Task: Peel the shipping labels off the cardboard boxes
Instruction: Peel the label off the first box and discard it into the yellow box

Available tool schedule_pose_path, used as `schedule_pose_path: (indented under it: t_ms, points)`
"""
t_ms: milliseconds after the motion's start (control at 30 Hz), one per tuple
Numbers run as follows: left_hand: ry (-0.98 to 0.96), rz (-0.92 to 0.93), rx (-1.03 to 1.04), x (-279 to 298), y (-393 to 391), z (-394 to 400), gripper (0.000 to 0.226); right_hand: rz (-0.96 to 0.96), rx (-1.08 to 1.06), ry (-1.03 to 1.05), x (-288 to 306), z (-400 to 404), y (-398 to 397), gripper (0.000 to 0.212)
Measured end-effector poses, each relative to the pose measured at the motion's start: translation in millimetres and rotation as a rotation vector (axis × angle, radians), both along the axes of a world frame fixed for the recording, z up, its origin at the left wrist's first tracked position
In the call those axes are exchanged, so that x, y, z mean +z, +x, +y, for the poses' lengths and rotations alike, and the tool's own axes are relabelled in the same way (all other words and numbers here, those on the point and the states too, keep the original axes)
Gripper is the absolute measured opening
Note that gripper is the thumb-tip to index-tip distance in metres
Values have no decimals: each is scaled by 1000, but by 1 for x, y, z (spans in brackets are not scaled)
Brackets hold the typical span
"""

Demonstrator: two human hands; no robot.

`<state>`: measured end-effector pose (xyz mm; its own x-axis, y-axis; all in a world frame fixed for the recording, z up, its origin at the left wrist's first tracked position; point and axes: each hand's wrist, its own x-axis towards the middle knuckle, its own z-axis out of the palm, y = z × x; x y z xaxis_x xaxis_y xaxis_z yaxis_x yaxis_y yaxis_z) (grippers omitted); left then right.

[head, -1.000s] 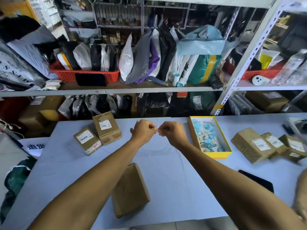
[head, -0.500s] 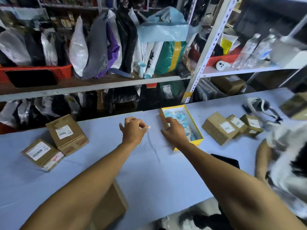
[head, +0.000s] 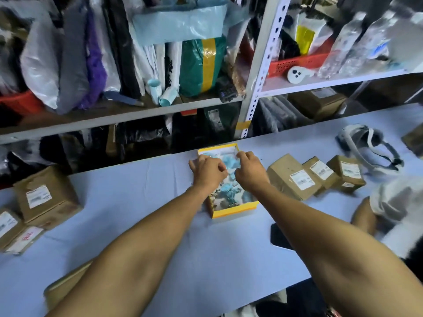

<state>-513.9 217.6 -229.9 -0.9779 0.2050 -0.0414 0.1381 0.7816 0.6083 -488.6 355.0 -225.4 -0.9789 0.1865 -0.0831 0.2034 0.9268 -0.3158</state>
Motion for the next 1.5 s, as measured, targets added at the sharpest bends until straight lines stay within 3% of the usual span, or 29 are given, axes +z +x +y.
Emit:
schedule_pose_path:
  t_ms: [300, 467, 600, 800, 933, 1133, 1300, 1400, 1500]
  points:
    - [-132, -90, -61, -8, -22, 35, 23, -38, 89, 15, -9, 35, -24, 46]
    - [-352, -97, -167, -5, -20, 39, 26, -68, 117, 24, -10, 38, -21, 43]
    - [-498, -103, -260, -10, -14, 29, 67, -64, 132, 27, -9, 34, -17, 43]
    - [-509, -52, -201, -10, 2, -2, 86, -48, 167, 13, -5, 14, -10, 44]
    - [-486, -55, -122, -2, 24, -51, 90, -50, 246, 15, 5, -33, -5, 44]
    - [-526, -76, 138, -4, 85, -189, 88, -55, 481, -53, 4, -182, 27, 51]
    - [-472, -301, 350, -35, 179, -315, 102, -192, 656, -72, -31, -292, 94, 57]
    - [-416, -387, 397, -49, 234, -371, 110, -309, 774, -41, -61, -332, 133, 74]
    - [-362, -482, 352, -65, 276, -406, 119, -432, 757, -68, -78, -352, 167, 95]
